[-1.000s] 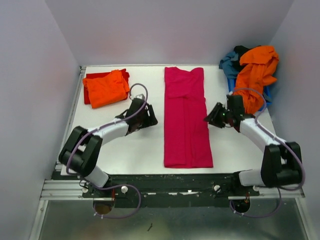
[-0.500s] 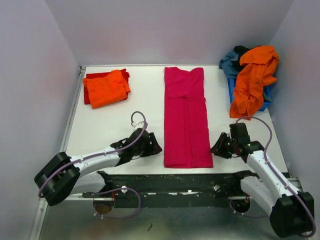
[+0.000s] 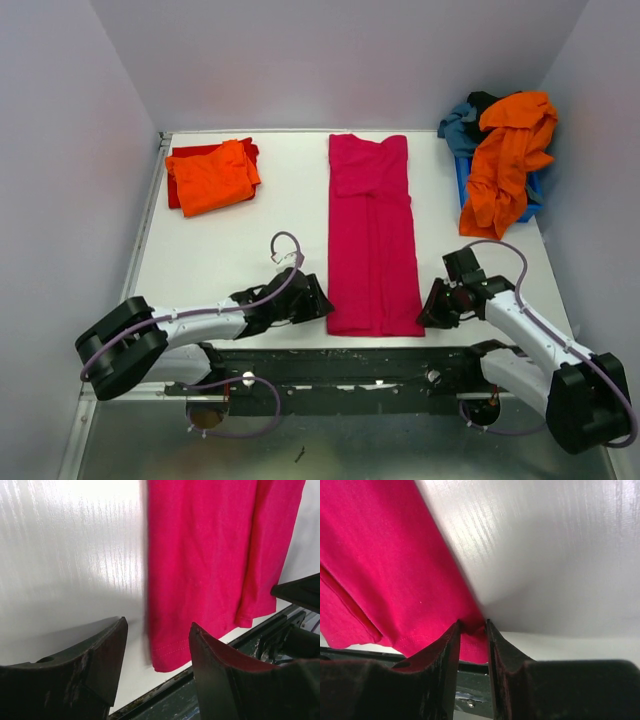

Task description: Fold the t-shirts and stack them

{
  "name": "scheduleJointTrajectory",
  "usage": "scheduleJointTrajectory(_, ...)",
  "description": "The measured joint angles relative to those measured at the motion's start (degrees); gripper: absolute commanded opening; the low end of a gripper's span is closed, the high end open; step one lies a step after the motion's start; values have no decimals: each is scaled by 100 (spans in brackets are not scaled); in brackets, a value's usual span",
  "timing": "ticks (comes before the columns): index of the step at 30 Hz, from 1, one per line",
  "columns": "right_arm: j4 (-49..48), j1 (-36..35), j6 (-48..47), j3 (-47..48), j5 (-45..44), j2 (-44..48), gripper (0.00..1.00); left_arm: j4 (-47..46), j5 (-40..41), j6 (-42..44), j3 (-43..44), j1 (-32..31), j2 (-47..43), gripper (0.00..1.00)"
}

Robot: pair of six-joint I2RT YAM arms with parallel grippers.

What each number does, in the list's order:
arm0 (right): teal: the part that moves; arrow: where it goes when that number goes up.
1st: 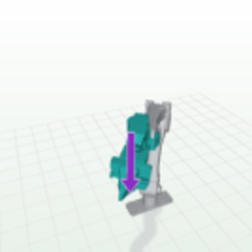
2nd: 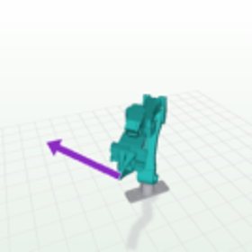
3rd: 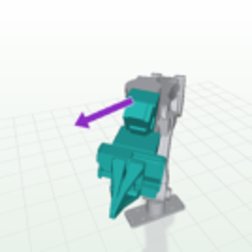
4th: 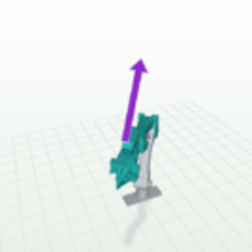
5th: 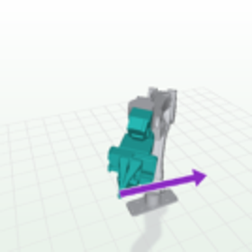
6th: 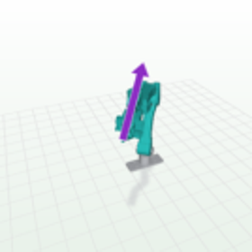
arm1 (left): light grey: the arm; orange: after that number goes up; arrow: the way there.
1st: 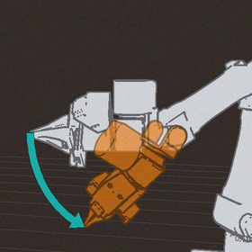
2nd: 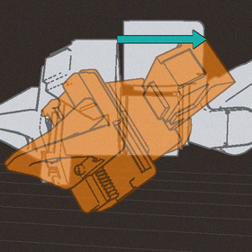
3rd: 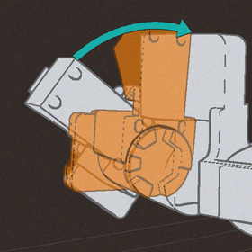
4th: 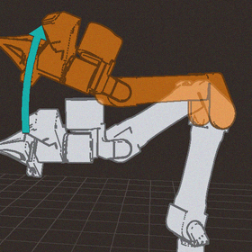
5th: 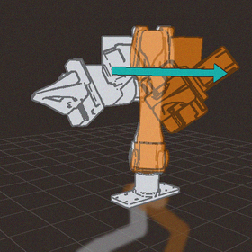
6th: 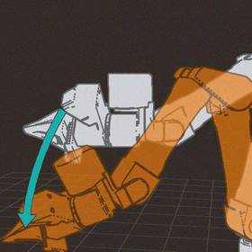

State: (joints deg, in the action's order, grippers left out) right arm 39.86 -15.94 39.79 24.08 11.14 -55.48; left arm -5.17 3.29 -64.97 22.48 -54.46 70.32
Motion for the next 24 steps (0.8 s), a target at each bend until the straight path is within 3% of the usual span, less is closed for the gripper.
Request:
scheduleJointTrajectory(15, 798, -568, 219, 234, -249, -203, 33, -4, -227, -109, -144, -79, -96, 57)
scheduleJointTrajectory(19, 791, -575, 234, 236, -258, -205, 1, 20, -376, -109, -153, -81, -96, 54)
scheduleJointTrajectory(24, 798, -581, 223, 321, -256, -291, 1, 286, -501, -107, -153, -186, -221, 50)
